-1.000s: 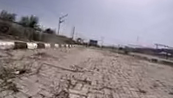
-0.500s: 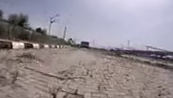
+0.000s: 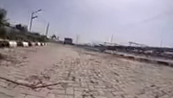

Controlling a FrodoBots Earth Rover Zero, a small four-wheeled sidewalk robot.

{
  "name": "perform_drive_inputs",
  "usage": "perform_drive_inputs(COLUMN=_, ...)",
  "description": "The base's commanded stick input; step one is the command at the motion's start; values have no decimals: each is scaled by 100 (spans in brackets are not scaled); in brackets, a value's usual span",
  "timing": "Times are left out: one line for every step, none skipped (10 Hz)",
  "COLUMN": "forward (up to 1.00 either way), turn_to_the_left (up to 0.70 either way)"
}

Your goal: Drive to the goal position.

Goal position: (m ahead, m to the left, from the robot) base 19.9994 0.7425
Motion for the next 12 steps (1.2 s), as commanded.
perform_drive_inputs(forward=100, turn_to_the_left=0)
perform_drive_inputs(forward=100, turn_to_the_left=0)
perform_drive_inputs(forward=100, turn_to_the_left=0)
perform_drive_inputs(forward=100, turn_to_the_left=0)
perform_drive_inputs(forward=100, turn_to_the_left=0)
perform_drive_inputs(forward=100, turn_to_the_left=0)
perform_drive_inputs(forward=100, turn_to_the_left=0)
perform_drive_inputs(forward=100, turn_to_the_left=0)
perform_drive_inputs(forward=100, turn_to_the_left=0)
perform_drive_inputs(forward=100, turn_to_the_left=0)
perform_drive_inputs(forward=100, turn_to_the_left=0)
perform_drive_inputs(forward=100, turn_to_the_left=0)
